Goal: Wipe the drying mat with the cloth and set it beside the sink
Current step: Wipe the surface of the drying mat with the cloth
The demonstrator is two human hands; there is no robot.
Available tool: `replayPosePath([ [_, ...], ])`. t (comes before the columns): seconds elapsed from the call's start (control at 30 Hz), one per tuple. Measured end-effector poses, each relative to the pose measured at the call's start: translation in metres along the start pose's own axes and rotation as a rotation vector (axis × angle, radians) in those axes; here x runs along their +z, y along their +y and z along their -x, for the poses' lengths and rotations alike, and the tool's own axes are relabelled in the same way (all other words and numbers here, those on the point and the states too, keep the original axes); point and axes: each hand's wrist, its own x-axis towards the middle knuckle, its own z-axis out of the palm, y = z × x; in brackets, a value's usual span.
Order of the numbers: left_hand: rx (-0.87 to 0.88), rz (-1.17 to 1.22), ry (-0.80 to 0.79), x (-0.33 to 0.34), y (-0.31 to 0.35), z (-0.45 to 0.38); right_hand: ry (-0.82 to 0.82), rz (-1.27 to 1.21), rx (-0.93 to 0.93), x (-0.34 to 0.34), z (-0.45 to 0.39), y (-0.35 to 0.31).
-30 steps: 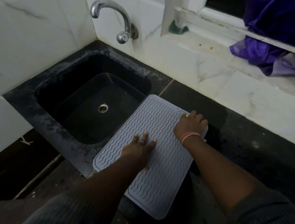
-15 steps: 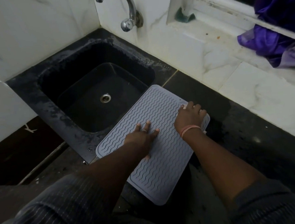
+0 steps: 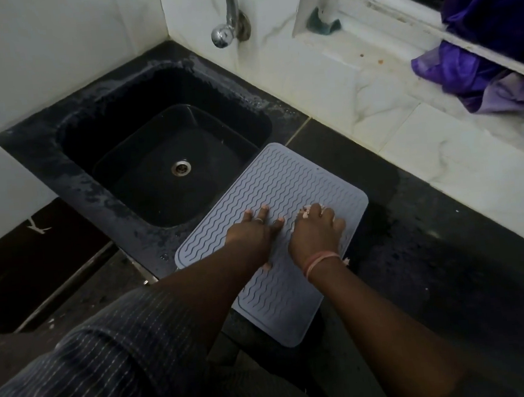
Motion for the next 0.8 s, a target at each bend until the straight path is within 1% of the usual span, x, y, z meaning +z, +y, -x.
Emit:
replayPosePath([
  [0.2, 0.001, 0.033, 0.075, 0.007, -0.006, 0.007, -0.048, -0.096, 0.035, 0.0, 0.027, -0.015],
  [0.37, 0.035, -0.036, 0.1, 0.016, -0.023, 0.028, -0.103, -0.108, 0.077, -0.006, 0.022, -0.016],
  [0.53, 0.065, -0.038, 0.047, 0.02, -0.037, 0.038, -0.123, -0.11, 0.095, -0.008, 0.031, -0.021],
  [0.8, 0.074, -0.042, -0.009, 0.016, -0.035, 0.029, -0.112, -0.09, 0.067, -0.002, 0.073, -0.044],
])
